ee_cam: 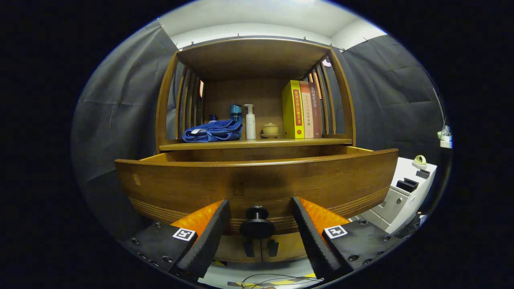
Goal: Pull open the drawer, take out the items inside it, and place them on the countertop above the cabinet.
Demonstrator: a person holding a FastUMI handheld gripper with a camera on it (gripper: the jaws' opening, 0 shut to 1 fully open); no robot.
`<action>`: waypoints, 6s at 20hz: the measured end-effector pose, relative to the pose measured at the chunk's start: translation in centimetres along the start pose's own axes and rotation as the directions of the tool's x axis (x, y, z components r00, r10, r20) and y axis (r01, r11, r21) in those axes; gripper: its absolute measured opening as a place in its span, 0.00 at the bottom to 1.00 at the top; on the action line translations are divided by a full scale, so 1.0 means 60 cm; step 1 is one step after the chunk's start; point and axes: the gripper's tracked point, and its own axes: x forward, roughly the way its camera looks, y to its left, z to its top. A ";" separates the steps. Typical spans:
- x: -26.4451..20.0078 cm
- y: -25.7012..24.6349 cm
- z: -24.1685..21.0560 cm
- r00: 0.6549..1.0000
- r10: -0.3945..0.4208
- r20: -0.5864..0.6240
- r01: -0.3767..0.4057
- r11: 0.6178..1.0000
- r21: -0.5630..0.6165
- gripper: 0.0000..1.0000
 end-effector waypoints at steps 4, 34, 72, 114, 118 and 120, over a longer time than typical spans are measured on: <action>-0.022 -0.026 0.107 0.995 -0.021 0.095 0.021 1.000 0.005 1.00; 0.235 -0.001 -0.012 0.463 -0.065 -0.884 0.252 0.966 0.061 0.96; 0.195 0.187 0.190 0.761 0.161 -0.629 -0.042 0.979 0.199 0.26; 0.534 0.146 0.240 0.855 -0.049 -0.516 0.065 0.998 0.013 0.69; 0.521 0.154 0.256 0.869 -0.028 -0.494 0.052 0.998 0.035 0.93; 0.507 0.156 0.276 0.886 -0.018 -0.464 0.050 0.997 0.057 0.99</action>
